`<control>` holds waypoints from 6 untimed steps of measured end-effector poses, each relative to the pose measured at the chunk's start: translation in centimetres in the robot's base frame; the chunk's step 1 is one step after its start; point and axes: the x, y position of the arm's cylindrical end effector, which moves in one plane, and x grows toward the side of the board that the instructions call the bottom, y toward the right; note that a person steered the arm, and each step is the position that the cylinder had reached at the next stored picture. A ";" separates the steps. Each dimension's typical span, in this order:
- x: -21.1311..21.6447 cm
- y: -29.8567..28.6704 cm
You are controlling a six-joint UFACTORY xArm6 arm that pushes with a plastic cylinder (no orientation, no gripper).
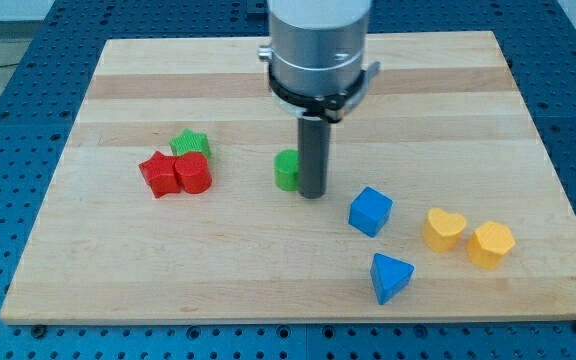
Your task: Push the green circle into the green star
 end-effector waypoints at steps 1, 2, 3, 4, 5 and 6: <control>-2.0 -1.6; -2.9 0.1; -4.5 -0.3; -4.7 -3.8; -4.7 -6.7; -4.7 -7.4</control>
